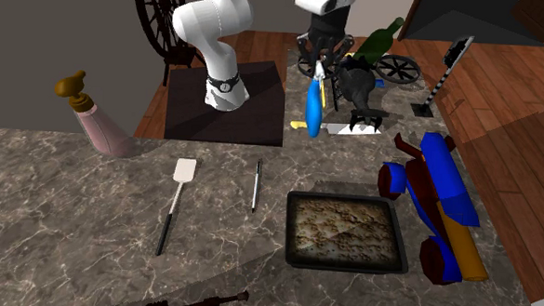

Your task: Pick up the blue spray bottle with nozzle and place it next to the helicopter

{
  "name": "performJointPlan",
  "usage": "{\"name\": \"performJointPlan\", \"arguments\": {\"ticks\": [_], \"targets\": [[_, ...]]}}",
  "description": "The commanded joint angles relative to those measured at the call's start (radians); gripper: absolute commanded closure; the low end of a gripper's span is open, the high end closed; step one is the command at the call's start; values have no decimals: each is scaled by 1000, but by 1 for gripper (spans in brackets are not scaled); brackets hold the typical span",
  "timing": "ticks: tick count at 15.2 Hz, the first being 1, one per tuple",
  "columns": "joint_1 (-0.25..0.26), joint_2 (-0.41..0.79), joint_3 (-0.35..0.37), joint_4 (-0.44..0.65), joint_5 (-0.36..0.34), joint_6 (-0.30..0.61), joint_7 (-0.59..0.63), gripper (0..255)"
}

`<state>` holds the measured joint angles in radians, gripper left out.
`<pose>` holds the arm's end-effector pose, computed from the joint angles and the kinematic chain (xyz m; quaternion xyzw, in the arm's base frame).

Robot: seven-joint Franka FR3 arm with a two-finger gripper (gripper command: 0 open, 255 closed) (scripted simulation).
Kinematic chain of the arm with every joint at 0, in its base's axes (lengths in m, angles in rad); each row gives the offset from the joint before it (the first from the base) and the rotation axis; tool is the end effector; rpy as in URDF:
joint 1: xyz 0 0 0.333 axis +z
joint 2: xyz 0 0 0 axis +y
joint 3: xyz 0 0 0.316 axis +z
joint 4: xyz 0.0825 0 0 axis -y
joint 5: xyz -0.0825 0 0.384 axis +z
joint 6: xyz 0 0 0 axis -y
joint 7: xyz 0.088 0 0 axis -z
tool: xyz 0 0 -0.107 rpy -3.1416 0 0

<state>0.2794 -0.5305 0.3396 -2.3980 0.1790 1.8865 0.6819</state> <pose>0.3110 0.2507 0.4952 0.9967 -0.0815 -0.0008 0.0002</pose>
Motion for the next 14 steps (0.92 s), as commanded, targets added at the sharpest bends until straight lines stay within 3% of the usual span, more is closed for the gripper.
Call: {"name": "performJointPlan", "arguments": {"ticks": [1,11,14], "targets": [[1,4,3,-23,2,28,-1,255],[3,43,26,-127,12,170,-1,255],[3,43,26,-127,12,170,-1,255]]}}
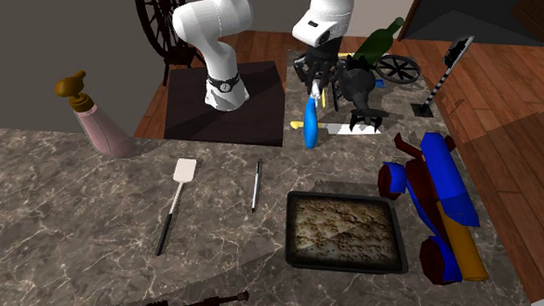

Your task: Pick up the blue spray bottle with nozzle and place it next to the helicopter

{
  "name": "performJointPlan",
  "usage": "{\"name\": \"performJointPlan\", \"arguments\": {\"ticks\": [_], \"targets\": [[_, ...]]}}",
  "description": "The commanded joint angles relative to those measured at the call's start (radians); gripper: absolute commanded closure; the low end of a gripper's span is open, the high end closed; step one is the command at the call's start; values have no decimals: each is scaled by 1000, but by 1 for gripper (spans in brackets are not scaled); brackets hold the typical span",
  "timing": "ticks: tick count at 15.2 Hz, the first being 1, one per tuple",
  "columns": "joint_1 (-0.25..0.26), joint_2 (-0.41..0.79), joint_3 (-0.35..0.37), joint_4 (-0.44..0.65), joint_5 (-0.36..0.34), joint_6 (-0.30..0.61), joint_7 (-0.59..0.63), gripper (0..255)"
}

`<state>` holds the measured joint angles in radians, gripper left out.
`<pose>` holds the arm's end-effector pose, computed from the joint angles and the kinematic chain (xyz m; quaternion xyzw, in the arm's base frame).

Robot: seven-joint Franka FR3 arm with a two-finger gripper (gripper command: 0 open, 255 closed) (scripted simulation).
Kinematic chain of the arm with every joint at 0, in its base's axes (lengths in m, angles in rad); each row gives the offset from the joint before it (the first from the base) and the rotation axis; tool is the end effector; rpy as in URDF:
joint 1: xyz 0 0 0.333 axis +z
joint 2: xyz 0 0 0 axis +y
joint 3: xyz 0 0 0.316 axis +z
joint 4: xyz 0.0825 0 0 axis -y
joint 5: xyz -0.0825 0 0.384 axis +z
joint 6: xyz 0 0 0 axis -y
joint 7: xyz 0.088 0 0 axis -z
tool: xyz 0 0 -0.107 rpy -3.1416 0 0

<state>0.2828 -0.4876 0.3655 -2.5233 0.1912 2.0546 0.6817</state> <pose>0.3112 0.2505 0.4338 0.9967 -0.0813 -0.0007 0.0001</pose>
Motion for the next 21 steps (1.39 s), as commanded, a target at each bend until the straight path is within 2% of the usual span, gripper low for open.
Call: {"name": "performJointPlan", "arguments": {"ticks": [1,4,5,10,14,21], "targets": [[0,0,0,-2,0,2,0,255],[0,0,0,-2,0,2,0,255],[0,0,0,-2,0,2,0,0],[0,0,0,-2,0,2,0,0],[-3,-38,-22,98,-10,-136,-1,0],[-3,-38,-22,98,-10,-136,-1,0]]}}
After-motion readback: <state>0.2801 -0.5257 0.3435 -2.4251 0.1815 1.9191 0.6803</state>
